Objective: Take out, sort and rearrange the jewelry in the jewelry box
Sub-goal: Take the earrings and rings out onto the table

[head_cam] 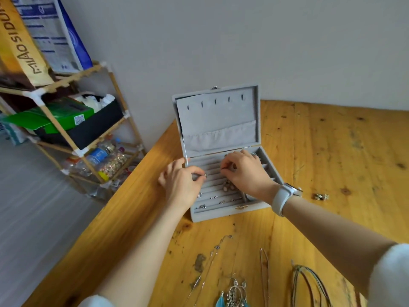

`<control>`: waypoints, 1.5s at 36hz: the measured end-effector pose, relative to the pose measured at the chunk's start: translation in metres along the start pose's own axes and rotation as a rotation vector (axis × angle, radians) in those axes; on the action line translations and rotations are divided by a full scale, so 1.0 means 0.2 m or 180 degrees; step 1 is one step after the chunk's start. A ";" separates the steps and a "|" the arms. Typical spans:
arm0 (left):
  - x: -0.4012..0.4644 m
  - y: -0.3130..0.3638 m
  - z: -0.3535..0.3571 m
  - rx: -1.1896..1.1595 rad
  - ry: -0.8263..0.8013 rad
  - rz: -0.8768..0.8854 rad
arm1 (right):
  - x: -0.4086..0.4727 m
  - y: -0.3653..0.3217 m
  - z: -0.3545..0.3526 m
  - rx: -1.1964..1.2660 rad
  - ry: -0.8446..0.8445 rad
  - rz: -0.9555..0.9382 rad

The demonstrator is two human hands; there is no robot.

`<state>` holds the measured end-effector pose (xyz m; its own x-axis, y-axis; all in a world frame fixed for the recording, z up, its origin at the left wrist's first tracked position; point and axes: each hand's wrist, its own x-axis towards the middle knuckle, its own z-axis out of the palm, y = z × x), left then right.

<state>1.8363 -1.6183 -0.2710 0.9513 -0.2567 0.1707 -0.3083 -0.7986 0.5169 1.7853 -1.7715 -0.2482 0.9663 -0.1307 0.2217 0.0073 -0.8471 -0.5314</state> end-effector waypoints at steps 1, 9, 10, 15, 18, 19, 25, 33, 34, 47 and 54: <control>0.01 0.01 0.00 -0.0055 -0.0050 -0.0101 | -0.02 0.01 -0.02 0.0075 0.0045 -0.0009; -0.04 0.08 -0.02 -0.0487 -0.0032 -0.0394 | -0.13 0.08 -0.14 0.0664 0.0353 0.0072; -0.06 0.09 -0.02 -0.0569 0.0099 -0.0351 | -0.15 0.09 -0.17 0.0745 0.0435 0.0101; -0.22 0.12 0.00 -0.0681 0.0929 0.0124 | -0.34 0.19 -0.30 0.1072 0.0948 0.0322; -0.29 0.19 0.02 -0.1021 0.0898 0.0434 | -0.48 0.30 -0.35 0.1216 0.1104 0.0579; -0.31 0.23 0.03 -0.1156 0.0814 0.0544 | -0.53 0.33 -0.37 0.1263 0.1122 0.0671; -0.48 0.56 0.15 -0.1393 -0.0117 0.0529 | -0.79 0.50 -0.44 0.1073 0.1116 0.1161; -0.53 0.91 0.41 -0.0632 -0.0707 0.1118 | -0.89 0.68 -0.49 0.0283 0.1127 0.1381; -0.51 0.93 0.43 -0.0553 -0.0690 0.1179 | -0.89 0.70 -0.49 0.0230 0.1143 0.1409; -0.37 1.06 0.56 0.0192 -0.0686 0.1335 | -0.80 0.79 -0.46 -0.0227 0.1229 0.1423; -0.35 1.06 0.57 0.0275 -0.0598 0.1387 | -0.77 0.79 -0.45 -0.0226 0.1212 0.1422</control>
<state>1.7040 -1.8312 -0.2692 0.7202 -0.6651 0.1974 -0.6846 -0.6351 0.3577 1.6143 -1.9308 -0.2932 0.7113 -0.6474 0.2738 -0.4092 -0.6980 -0.5876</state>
